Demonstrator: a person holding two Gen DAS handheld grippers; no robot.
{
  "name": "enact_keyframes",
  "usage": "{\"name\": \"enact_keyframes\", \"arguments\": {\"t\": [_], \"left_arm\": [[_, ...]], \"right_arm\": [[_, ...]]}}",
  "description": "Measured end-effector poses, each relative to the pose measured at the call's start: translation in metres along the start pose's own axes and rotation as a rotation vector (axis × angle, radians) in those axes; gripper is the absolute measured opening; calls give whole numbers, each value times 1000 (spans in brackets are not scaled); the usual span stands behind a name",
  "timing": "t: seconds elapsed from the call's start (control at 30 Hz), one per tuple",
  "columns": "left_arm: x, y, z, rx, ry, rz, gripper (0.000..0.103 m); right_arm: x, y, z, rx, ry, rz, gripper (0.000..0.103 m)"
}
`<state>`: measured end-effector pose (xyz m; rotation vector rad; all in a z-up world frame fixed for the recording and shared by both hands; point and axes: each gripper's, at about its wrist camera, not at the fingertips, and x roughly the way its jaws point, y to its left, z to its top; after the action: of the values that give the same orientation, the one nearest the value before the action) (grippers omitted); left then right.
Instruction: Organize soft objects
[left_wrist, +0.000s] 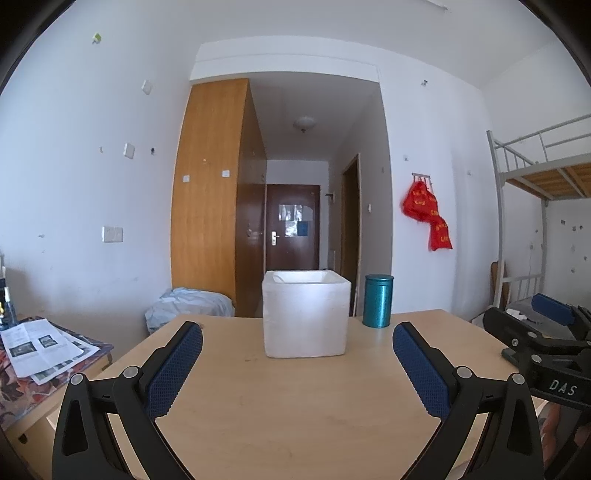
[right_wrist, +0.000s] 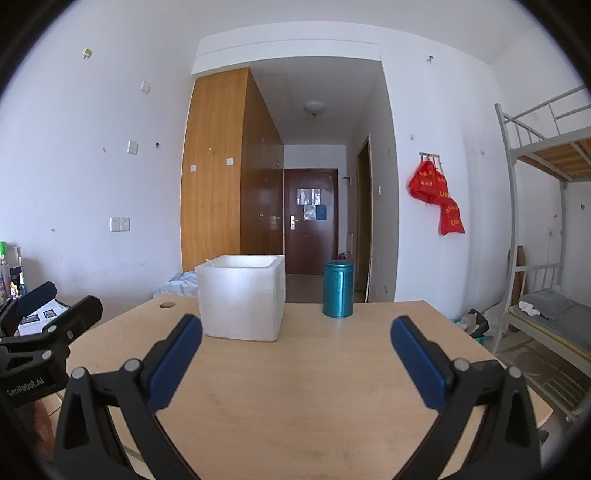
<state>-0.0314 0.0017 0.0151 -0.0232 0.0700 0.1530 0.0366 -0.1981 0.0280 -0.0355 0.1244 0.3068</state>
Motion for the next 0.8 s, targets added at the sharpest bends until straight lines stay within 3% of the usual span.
{"name": "enact_keyframes", "arguments": {"t": [0.8], "left_arm": [[-1, 1, 1, 2, 1, 9, 103]], "right_arm": [[-3, 1, -2, -11, 0, -1, 103]]}}
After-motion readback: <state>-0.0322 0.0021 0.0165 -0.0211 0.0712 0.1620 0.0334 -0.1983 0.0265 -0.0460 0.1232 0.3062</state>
